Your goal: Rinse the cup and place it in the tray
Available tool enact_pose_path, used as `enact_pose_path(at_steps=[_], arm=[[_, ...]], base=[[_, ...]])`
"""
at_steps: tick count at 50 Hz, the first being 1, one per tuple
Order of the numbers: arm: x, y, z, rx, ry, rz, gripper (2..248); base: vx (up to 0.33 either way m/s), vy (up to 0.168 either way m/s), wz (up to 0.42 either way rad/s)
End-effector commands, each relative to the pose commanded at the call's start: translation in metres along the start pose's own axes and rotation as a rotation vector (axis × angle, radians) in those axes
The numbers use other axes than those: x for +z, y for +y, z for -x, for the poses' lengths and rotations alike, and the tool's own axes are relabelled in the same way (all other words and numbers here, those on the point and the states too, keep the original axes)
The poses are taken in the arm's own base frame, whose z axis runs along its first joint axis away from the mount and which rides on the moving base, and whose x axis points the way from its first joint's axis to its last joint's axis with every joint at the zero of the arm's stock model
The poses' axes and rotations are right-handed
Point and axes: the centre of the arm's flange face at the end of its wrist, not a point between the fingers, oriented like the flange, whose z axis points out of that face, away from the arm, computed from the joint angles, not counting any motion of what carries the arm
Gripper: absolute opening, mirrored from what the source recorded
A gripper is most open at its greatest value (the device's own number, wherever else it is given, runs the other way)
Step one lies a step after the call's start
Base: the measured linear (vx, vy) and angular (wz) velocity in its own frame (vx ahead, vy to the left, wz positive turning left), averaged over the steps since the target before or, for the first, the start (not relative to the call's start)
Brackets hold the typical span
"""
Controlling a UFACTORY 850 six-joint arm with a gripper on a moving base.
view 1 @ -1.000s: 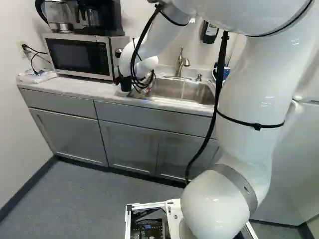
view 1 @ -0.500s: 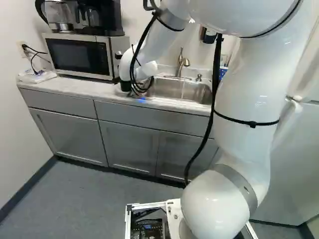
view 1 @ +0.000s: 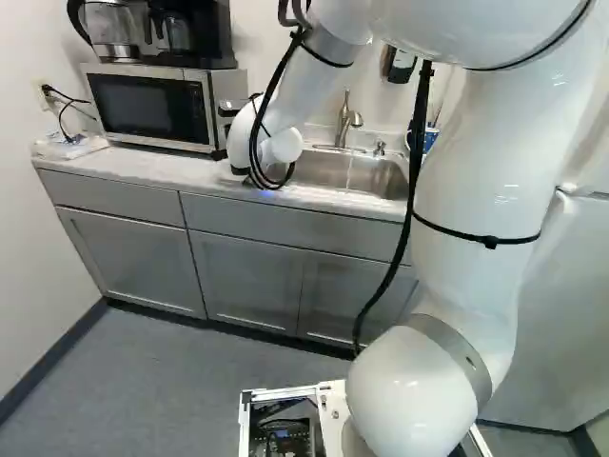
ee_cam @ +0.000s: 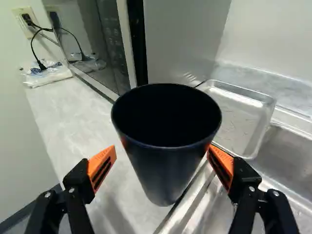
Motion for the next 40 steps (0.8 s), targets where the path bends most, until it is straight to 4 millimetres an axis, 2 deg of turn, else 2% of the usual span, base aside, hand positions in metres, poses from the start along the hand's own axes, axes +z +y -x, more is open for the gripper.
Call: enact_pose_path(at_steps=[10, 34, 40], arm=[[-0.008, 0.001, 0.007, 0.001, 0.048, 0.002, 247], [-0.003, 0.008, 0.017, 0.006, 0.172, 0.015, 247], [-0.004, 0.008, 0.014, 0.005, 0.204, 0.015, 247]], base=[[0.0, 0.0, 0.0], [0.0, 0.0, 0.0], [0.0, 0.0, 0.0]])
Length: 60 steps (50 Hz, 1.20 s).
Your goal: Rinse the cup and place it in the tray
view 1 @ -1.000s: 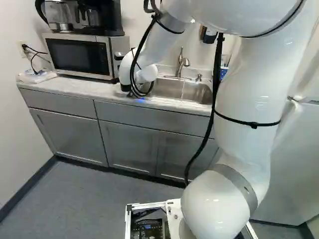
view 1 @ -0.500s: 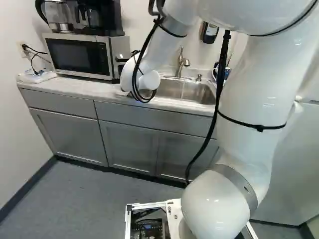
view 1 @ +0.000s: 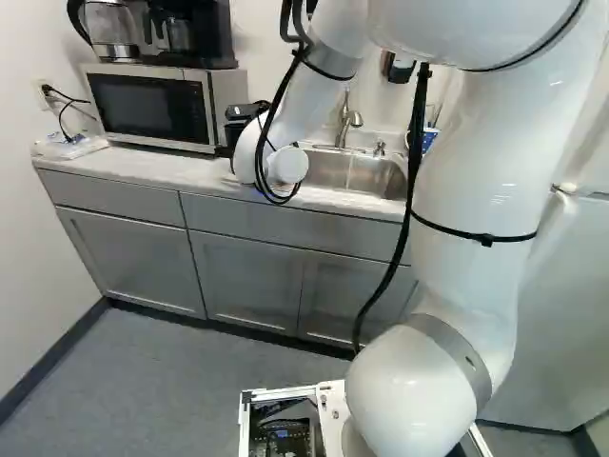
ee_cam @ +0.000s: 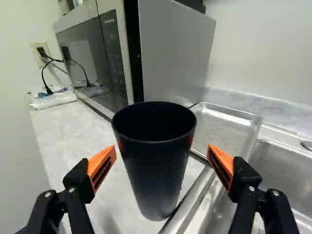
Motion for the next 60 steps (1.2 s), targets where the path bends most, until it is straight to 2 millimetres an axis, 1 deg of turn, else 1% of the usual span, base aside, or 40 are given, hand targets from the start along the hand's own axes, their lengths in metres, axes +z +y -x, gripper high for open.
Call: enact_pose_path(at_steps=[21, 22, 26, 27, 31, 32, 36, 37, 50, 60], arm=[[0.0, 0.0, -0.001, 0.0, 0.008, 0.0, 247], [0.0, 0.0, -0.001, 0.0, 0.008, 0.0, 223], [0.0, 0.0, -0.001, 0.0, 0.008, 0.0, 223], [0.0, 0.0, -0.001, 0.0, 0.008, 0.0, 185], [0.0, 0.0, -0.001, 0.0, 0.008, 0.0, 185], [0.0, 0.0, -0.001, 0.0, 0.008, 0.0, 146], [0.0, 0.0, -0.001, 0.0, 0.008, 0.0, 146], [0.0, 0.0, -0.001, 0.0, 0.008, 0.0, 126], [-0.001, 0.001, -0.004, 0.0, 0.014, 0.001, 126], [-0.009, 0.01, -0.013, 0.002, 0.032, 0.019, 126]], base=[[0.0, 0.0, 0.0], [0.0, 0.0, 0.0], [0.0, 0.0, 0.0], [0.0, 0.0, 0.0], [0.0, 0.0, 0.0], [0.0, 0.0, 0.0], [0.0, 0.0, 0.0], [0.0, 0.0, 0.0], [0.0, 0.0, 0.0], [0.0, 0.0, 0.0]])
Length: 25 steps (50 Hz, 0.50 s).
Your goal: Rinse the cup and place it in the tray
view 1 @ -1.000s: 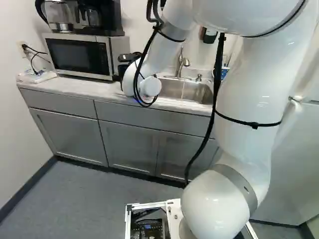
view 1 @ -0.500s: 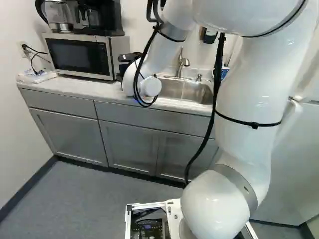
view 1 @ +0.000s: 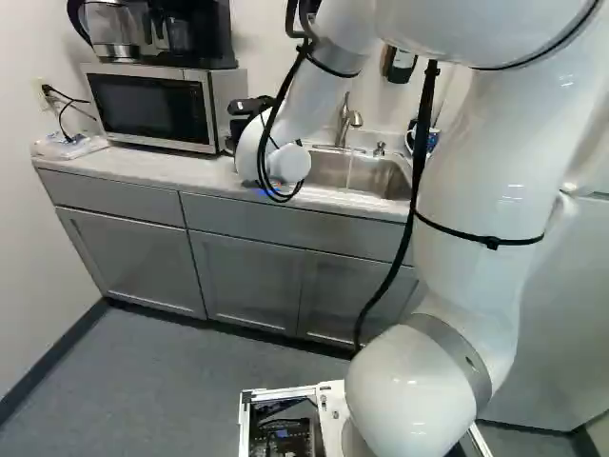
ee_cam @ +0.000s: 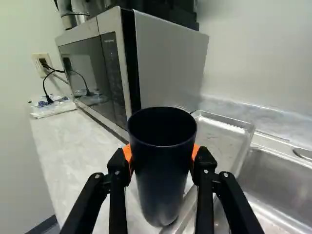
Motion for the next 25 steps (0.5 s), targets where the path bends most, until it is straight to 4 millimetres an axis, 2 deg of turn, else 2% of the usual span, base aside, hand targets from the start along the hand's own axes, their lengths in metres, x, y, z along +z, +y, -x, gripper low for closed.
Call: enact_pose_path(at_steps=[25], arm=[[-0.016, 0.036, -0.025, 0.004, 0.049, 0.071, 126]], base=[[0.0, 0.0, 0.0]])
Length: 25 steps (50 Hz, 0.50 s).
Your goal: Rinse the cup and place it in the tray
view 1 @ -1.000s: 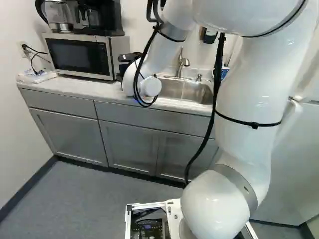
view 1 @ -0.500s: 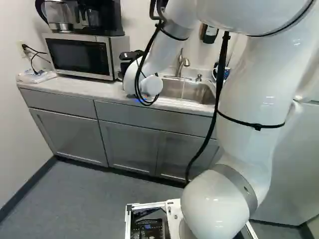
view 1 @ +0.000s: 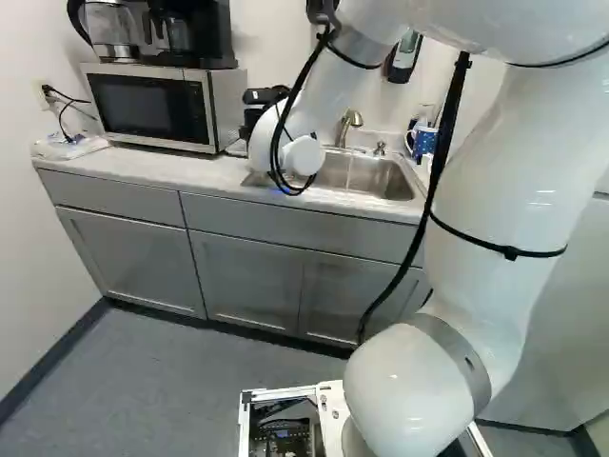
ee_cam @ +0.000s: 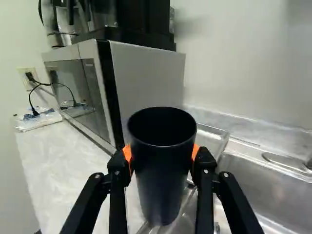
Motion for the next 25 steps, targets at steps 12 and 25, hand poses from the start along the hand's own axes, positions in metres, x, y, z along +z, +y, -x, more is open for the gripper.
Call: enact_pose_path(at_steps=[12, 25], arm=[[0.003, 0.02, -0.001, 0.002, 0.002, 0.038, 126], [0.007, 0.042, 0.0, 0.003, 0.002, 0.079, 126]], base=[[0.0, 0.0, 0.0], [0.0, 0.0, 0.0]])
